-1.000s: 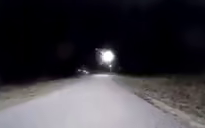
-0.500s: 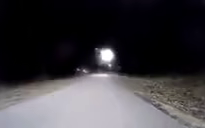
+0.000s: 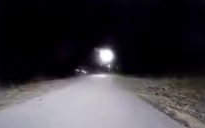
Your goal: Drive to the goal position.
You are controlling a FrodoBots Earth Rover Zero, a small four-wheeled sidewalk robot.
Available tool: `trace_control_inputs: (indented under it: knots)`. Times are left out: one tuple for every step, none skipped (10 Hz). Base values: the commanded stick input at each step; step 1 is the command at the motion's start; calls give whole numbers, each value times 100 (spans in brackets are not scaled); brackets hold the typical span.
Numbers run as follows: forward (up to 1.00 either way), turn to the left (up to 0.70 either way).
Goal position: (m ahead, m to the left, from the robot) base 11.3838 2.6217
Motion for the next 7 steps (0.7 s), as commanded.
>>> trace_control_inputs:
  knots:
    - [100, 0]
    - [100, 0]
    - [100, 0]
    - [100, 0]
    - [100, 0]
    - [100, 0]
    - [100, 0]
